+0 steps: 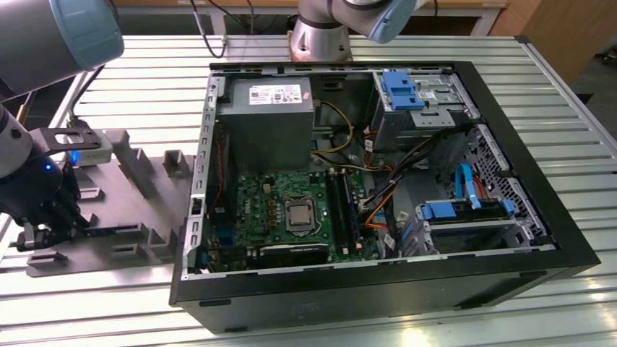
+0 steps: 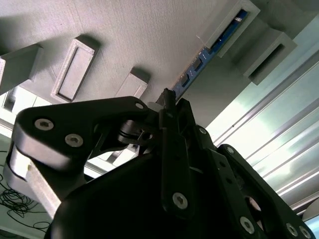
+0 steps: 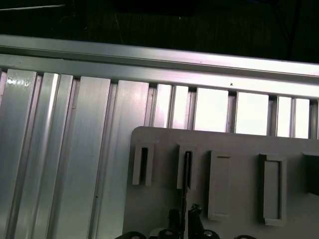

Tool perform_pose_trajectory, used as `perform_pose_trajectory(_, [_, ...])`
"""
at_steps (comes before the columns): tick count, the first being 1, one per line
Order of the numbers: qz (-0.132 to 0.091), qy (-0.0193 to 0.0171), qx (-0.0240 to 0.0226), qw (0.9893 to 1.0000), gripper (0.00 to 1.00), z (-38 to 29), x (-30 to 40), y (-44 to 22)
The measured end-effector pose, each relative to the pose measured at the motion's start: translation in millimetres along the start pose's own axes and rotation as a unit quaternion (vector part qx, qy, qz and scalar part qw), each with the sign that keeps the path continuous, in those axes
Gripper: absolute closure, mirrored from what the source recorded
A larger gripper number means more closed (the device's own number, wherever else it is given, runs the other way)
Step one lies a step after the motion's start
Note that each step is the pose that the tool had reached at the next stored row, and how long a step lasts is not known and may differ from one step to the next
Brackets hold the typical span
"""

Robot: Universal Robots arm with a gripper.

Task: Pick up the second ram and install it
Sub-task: 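Pick up the second ram and move it above second insertion slot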

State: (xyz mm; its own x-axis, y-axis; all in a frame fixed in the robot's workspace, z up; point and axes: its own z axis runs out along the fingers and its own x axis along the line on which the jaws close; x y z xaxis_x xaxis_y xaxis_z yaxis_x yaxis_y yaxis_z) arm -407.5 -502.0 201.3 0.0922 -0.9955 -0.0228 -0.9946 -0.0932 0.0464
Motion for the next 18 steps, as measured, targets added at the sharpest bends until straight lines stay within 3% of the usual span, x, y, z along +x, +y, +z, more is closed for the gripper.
perform_pose_trajectory(15, [0.0,0.0,0.0,1.0,0.79,-0.4,0.0,0.0])
perform_pose_trajectory(17, [0.0,0.0,0.0,1.0,0.8,-0.4,0.0,0.0])
perform_pose_trajectory(18, [0.0,0.0,0.0,1.0,0.87,-0.5,0.0,0.0])
